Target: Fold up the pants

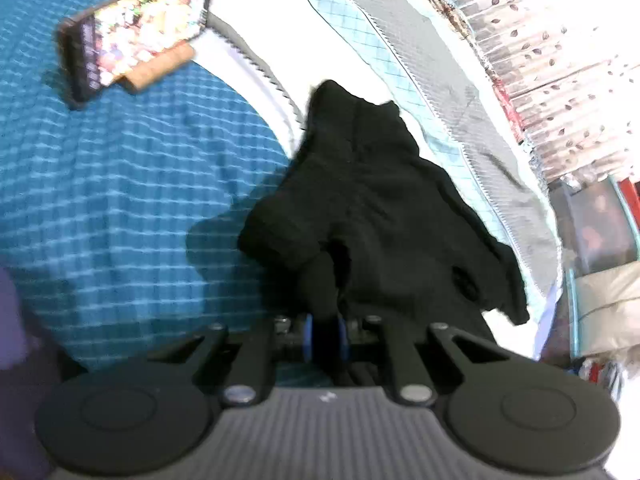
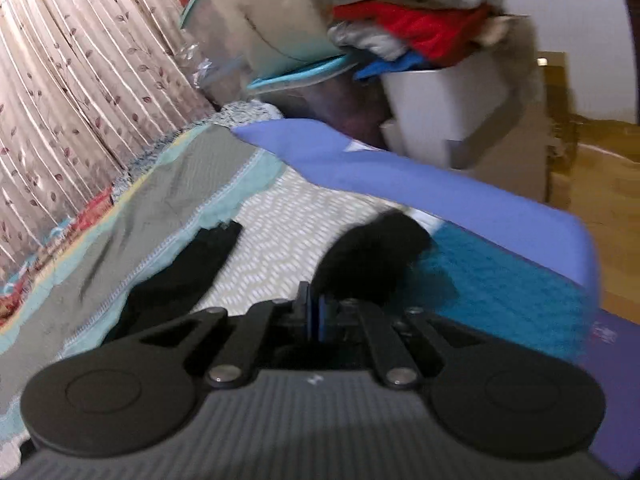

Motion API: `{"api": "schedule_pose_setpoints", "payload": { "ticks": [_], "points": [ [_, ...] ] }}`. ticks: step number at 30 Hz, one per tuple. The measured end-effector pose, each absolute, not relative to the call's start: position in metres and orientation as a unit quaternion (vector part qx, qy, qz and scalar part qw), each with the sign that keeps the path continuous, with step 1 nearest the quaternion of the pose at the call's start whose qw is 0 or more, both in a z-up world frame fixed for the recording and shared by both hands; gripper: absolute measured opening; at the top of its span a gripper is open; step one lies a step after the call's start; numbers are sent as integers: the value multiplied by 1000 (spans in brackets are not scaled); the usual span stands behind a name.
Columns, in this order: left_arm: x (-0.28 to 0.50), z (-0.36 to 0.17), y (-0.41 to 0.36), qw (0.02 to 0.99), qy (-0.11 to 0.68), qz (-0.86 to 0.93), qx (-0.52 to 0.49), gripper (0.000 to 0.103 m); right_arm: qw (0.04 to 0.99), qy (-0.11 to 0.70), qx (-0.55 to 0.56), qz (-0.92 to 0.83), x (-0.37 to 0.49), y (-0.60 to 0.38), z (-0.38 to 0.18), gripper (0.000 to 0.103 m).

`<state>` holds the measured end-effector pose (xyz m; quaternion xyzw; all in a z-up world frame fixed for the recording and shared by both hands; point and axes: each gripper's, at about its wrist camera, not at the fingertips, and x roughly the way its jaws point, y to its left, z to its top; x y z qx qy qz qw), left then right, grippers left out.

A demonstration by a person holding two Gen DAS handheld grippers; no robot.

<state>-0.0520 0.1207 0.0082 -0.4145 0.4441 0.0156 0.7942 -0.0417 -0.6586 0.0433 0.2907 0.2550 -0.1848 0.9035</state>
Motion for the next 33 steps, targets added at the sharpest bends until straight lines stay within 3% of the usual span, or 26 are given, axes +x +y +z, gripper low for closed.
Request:
{"api": "schedule_pose_setpoints", "payload": {
  "ticks": [5,6,8,11,12,13,19,24,29,33],
  "points": [
    [-65,-25,127,784,480,35,-393,11,861,318,327,-227,-82,-653,-16,6],
    [-65,-35,124,782,488,41,-386,15,849,324,343,-236,-85,-655,-28,6],
    [-65,-51,120,774,504,53,-380,31,844,311,363,-243,-91,-653,-37,5],
    [-76,-48,122,782,492,49,-379,44,838,309,373,-253,-90,-655,-25,24],
    [-81,-43,125,790,481,48,-377,47,840,302,366,-262,-92,-656,-18,38],
    [-86,-38,129,797,471,48,-376,48,845,289,354,-277,-94,-657,-10,42],
    [-97,-1,157,839,400,52,-365,55,863,259,330,-282,-96,-645,8,42],
    [-61,18,159,861,394,68,-314,55,888,265,300,-228,-75,-607,17,42],
    [3,40,135,900,388,83,-179,63,906,284,257,-180,-42,-574,24,42],
    [63,53,102,921,376,64,-73,88,906,305,246,-162,-13,-565,25,42]
  ]
}}
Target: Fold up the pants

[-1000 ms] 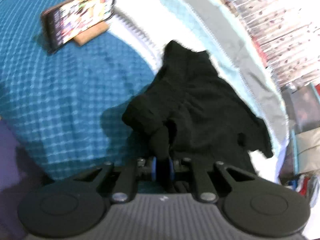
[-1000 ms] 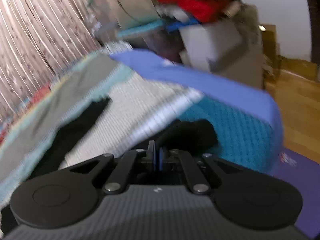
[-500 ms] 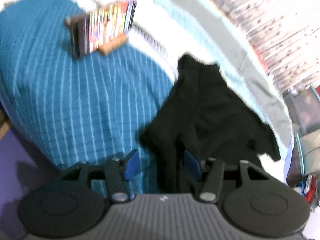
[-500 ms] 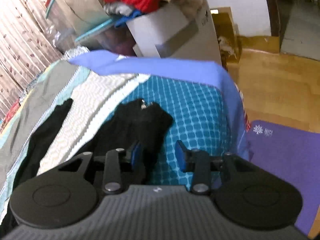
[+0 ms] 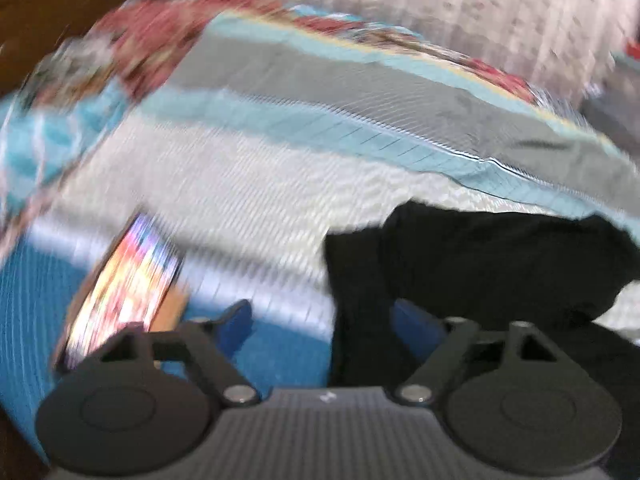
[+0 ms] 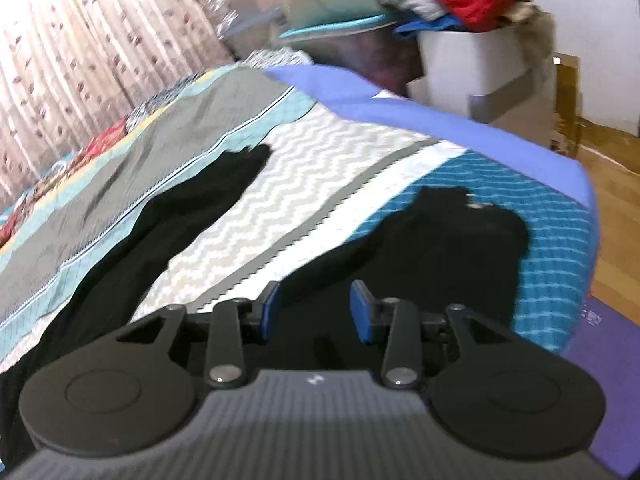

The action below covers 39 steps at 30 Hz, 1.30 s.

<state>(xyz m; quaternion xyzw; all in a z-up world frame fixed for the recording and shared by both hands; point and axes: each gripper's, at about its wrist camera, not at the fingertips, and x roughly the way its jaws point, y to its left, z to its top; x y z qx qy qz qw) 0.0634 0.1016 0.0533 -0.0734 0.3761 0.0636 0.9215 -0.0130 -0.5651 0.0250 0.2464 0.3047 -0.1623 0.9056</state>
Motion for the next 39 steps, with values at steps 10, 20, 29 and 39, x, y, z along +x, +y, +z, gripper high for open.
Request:
{"api": "schedule_pose_setpoints", "payload": {
  "ticks": [10,20,29,39],
  "points": [
    [193,13,11,917,381,-7,118,92,896,362,231,-116,117,-574,43,42],
    [221,-33,-12,904,392,-33,168,57,888,385,222,-118,329,-566,41,57],
    [211,-31,-7,913,385,-25,133,17,843,457,190,-210,436,-551,-33,59],
    [186,11,-2,935,337,-10,112,12,872,392,217,-196,364,-583,34,5]
  ]
}}
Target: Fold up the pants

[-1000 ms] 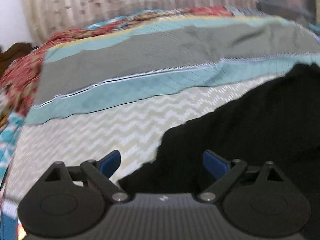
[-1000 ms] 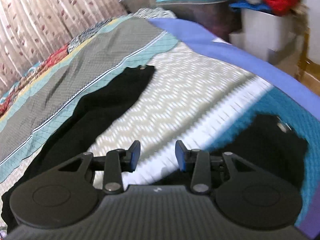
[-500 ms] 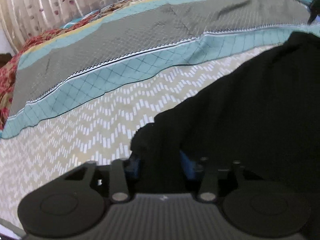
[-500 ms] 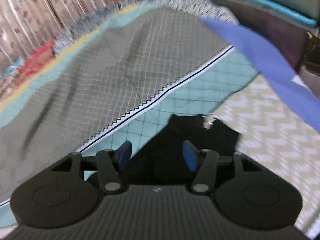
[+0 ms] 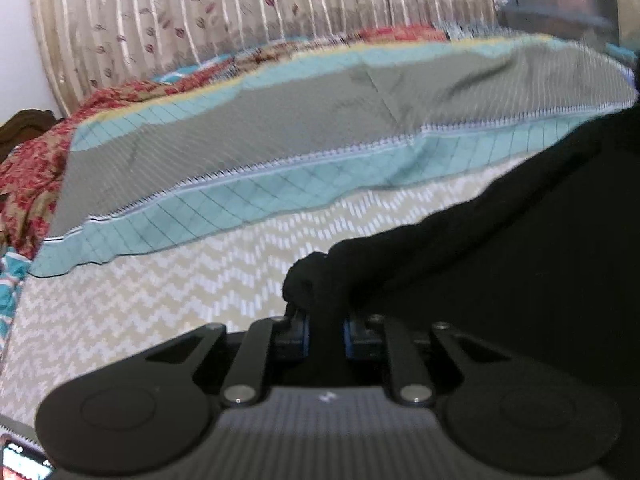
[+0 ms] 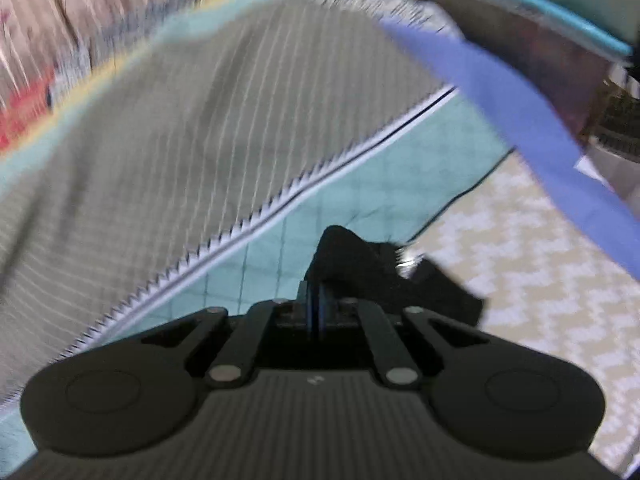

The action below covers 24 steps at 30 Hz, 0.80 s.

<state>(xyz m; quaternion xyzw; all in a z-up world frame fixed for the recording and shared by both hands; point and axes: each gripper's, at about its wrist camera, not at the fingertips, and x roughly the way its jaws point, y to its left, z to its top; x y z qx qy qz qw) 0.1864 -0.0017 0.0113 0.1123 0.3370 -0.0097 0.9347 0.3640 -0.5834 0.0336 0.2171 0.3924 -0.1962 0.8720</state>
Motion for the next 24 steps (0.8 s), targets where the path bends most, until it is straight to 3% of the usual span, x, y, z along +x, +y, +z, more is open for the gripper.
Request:
{"api": "schedule_pose_setpoints", "payload": {
  "ticks": [7,14,20,24],
  "points": [
    [127,56,0,949,300,-14,96,12,883,330,289,-166,240,-629,109,5],
    [39,79,2,958,274,-31,84,12,883,289,330,-164,90,-660,121,5],
    [-27,61,0,950,297,-57,71,12,854,276,393,-198,-31,-694,75,5],
    [-52,35,-1,936,341,-60,54,12,808,318,432,-245,-77,-704,14,5]
  ]
}}
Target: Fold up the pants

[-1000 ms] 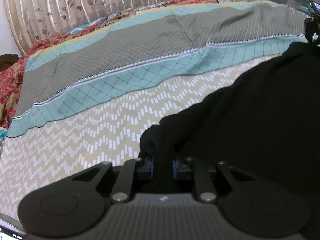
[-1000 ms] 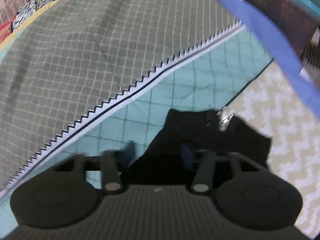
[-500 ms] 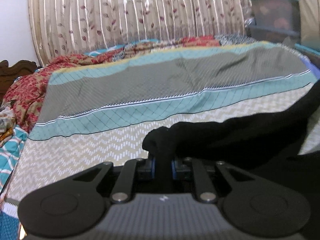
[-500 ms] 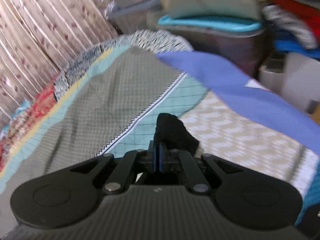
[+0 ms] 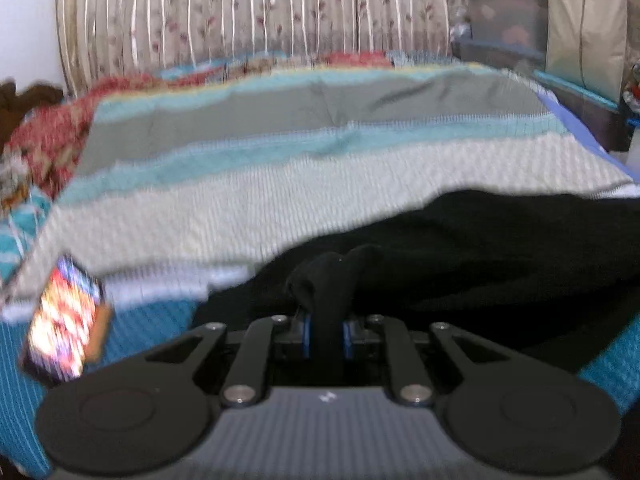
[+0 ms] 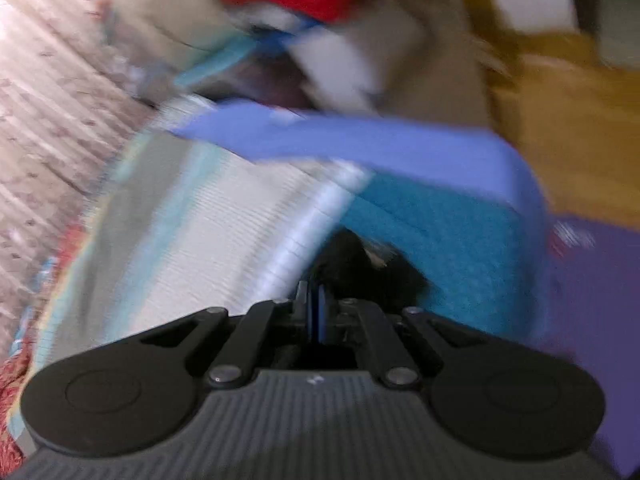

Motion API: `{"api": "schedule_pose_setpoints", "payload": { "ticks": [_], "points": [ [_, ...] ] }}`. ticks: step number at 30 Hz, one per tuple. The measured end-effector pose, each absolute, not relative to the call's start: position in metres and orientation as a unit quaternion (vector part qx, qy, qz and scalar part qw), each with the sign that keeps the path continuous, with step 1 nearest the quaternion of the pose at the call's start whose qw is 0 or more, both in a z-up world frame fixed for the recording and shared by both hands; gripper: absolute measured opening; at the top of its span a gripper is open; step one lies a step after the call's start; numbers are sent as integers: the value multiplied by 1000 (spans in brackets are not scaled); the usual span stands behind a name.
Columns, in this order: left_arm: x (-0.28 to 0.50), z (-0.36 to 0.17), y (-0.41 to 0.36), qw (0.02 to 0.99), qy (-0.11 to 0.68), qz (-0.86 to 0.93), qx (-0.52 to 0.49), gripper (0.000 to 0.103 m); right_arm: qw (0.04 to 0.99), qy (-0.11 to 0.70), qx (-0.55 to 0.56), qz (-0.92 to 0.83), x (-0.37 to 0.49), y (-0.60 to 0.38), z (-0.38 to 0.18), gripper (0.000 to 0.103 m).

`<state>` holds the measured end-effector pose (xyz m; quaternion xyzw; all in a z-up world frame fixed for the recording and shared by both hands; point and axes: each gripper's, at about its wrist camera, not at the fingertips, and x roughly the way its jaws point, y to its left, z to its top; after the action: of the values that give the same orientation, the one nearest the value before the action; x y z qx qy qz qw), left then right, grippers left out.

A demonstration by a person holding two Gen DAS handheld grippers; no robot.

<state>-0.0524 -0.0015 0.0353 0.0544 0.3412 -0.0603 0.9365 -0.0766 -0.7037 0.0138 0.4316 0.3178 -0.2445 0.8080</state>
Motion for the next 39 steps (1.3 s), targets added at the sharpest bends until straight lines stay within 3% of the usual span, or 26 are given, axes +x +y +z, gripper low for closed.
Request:
{"api": "schedule_pose_setpoints", "payload": {
  "ticks": [3,5,7,8,10,16,23,28,36,39],
  "points": [
    [-57,18,0,926,370,-52,47,18,782,330,454,-270,-85,-701,-20,9],
    [-61,14,3,923,380,-48,41,19,770,325,470,-282,-84,-703,-26,23],
    [-75,19,5,925,374,-55,32,24,767,309,477,-297,-83,-705,-20,46],
    [-80,23,10,927,368,-59,28,26,773,298,467,-309,-83,-704,-13,48],
    [-94,33,25,932,356,-71,0,50,798,281,427,-320,-77,-696,5,49],
    [-117,52,96,938,320,-31,-132,86,893,233,264,-281,-40,-620,66,49],
    [-99,36,145,896,335,-32,-291,86,934,311,176,16,24,-475,79,49],
    [-81,22,144,869,346,-77,-345,96,895,372,93,230,43,-335,62,48],
    [-72,2,148,834,345,-107,-417,102,829,392,39,396,38,-196,55,47],
    [-57,-8,145,824,353,-113,-429,101,810,409,19,419,33,-172,44,47]
  ]
}}
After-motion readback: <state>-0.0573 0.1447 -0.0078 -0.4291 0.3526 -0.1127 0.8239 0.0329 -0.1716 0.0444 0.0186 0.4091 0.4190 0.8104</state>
